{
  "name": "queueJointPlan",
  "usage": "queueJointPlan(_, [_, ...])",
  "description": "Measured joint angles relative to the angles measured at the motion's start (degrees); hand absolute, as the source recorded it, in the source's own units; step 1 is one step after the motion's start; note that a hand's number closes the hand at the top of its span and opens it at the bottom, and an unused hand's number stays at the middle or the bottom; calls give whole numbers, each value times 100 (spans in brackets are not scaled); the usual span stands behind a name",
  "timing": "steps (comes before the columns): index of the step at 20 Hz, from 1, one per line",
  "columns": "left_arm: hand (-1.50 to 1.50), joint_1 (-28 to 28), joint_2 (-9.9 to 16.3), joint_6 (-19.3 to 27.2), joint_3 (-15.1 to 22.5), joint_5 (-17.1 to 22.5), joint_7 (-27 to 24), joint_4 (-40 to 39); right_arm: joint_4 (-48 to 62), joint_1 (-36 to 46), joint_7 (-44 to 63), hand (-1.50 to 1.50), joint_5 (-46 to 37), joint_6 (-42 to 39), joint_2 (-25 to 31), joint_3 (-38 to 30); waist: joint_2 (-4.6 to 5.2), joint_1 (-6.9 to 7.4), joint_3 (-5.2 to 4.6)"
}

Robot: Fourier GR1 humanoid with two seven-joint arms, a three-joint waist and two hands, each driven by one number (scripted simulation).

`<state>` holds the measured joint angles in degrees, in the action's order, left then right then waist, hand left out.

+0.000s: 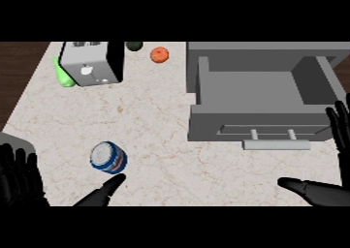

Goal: Pick up the can, place it into the drawer and close the drawer

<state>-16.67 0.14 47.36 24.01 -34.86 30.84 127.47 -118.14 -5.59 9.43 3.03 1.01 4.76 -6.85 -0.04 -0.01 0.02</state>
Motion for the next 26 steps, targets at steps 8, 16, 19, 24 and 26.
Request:
queueJointPlan(8, [-150, 319, 24, 548, 56, 414, -293, -1044, -30, -164, -192, -150, 135, -184, 48, -224, 1, -8, -3])
queueJointPlan(16, [-150, 555, -3, 1247, 255, 1255, -1281, -2349, -299, -175, 47, -150, 186, -207, 45, -289, 1, -13, -4])
queueJointPlan(19, [-150, 452, 20, 1452, 246, 1807, -1889, -2673, -458, -201, 180, -150, 235, -207, 64, -356, -1, -8, -7])
queueJointPlan(24, [-150, 376, 0, 1538, 27, 2745, -2823, -3065, -539, -375, 120, -150, 310, -341, 66, -462, -3, -3, -8])
queueJointPlan(26, [-150, 401, -3, 1532, -51, 3230, -3292, -3335, -619, -418, 156, -150, 345, -377, 71, -503, -3, -4, -9])
